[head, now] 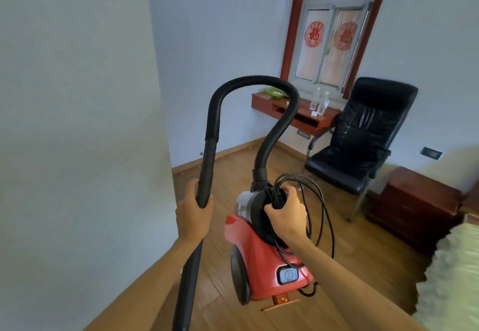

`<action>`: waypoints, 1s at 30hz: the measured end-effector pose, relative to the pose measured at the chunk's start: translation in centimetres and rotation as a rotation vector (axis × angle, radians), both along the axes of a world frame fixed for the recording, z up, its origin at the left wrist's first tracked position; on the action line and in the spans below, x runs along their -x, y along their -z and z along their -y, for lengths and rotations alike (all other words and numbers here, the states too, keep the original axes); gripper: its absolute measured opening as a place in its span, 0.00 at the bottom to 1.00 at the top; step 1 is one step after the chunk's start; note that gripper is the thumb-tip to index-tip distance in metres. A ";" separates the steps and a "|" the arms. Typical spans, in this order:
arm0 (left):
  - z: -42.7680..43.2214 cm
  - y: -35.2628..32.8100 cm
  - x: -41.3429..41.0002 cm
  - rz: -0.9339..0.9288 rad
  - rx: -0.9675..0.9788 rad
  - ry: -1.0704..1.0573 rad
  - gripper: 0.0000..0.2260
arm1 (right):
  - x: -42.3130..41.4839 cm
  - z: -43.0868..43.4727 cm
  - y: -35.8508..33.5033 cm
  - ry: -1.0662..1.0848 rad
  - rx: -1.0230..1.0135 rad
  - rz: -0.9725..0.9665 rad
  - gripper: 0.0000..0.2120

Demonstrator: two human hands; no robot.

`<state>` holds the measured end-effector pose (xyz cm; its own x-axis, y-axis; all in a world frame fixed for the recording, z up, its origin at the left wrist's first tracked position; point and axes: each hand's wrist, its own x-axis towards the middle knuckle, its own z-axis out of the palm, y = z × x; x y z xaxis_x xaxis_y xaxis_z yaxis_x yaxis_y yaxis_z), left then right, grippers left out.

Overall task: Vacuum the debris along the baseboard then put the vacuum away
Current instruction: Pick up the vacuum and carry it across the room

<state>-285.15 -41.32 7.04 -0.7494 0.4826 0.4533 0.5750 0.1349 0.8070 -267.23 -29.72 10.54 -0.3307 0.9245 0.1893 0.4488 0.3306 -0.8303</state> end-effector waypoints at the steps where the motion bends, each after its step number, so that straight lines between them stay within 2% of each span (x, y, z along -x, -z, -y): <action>1: -1.9 0.1 0.2 -0.002 -0.008 0.022 0.18 | 0.2 -1.7 0.1 0.010 0.000 0.004 0.27; 15: -25.5 -1.5 3.0 0.088 -0.044 0.134 0.18 | 1.8 -23.1 -0.2 0.075 -0.030 0.014 0.28; 24: -39.4 0.4 6.2 0.052 0.011 0.156 0.20 | 4.5 -35.6 1.8 0.140 0.003 0.014 0.28; 30: -49.8 2.0 9.2 0.015 0.070 0.176 0.18 | 7.7 -45.0 3.2 0.175 0.034 0.053 0.29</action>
<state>-294.35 8.46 5.00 -0.6570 0.6370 0.4032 0.5823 0.0892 0.8080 -274.89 15.28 7.32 -0.1729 0.9744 0.1435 0.5403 0.2157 -0.8134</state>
